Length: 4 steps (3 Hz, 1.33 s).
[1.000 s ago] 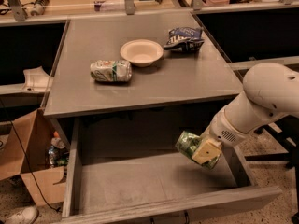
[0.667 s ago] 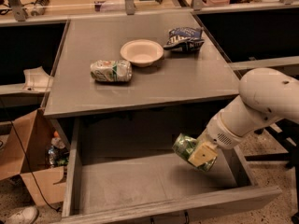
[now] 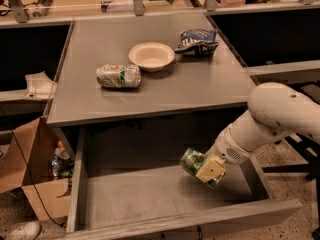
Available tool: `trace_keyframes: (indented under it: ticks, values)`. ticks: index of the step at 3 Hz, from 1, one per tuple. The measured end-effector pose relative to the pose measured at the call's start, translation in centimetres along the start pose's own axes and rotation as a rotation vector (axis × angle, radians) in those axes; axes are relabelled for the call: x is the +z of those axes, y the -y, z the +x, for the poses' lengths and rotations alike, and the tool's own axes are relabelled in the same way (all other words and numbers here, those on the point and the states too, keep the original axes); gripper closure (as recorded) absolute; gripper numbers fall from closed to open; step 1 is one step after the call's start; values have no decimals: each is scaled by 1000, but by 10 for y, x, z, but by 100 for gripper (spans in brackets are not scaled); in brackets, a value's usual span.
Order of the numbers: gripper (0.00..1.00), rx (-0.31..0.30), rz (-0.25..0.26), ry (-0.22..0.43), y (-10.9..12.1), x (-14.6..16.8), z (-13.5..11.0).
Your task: Place green can into top drawer
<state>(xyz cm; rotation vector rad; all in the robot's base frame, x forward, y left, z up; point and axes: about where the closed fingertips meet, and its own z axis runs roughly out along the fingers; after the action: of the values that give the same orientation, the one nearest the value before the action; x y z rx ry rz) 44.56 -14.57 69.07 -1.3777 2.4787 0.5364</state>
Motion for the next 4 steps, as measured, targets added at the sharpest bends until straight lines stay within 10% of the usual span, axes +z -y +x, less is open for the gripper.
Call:
trace_keyframes:
  ticks: [4]
  values:
    - [100,26,-122,-6,-6,62,1]
